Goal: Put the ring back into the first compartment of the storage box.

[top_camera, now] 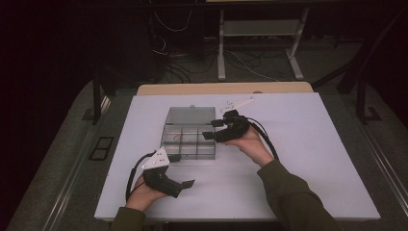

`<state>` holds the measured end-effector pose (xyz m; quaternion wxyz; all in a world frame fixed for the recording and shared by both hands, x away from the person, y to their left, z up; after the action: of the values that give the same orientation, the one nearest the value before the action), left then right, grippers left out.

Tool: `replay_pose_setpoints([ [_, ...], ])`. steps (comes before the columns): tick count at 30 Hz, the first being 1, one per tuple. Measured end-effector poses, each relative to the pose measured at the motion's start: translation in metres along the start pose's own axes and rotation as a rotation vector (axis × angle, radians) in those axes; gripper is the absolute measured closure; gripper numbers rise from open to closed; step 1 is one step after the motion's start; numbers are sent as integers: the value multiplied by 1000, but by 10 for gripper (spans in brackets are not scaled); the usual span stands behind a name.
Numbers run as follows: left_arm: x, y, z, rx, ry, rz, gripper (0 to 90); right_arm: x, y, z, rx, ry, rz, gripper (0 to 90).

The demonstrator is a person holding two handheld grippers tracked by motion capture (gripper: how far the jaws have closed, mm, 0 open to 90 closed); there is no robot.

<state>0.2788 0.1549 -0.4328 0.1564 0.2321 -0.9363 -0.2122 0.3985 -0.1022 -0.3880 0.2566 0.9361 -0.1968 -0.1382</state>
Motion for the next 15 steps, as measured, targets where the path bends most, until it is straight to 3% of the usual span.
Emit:
replay_pose_setpoints([
  [15,-3,-2,1,0,-3,-5,0,-3,29,37,11,10,29,267],
])
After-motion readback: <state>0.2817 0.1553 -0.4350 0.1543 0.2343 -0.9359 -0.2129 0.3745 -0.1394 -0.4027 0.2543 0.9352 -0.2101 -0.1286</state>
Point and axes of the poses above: each handheld gripper's, and its own axes: y roughly backward along the jaws, z roughly out of its underside, x roughly to its right, the point moved 1 cm from there along -y, roughly forward along the jaws, and after that the axes turned 5 degrees about y, right-handed, at the moved point
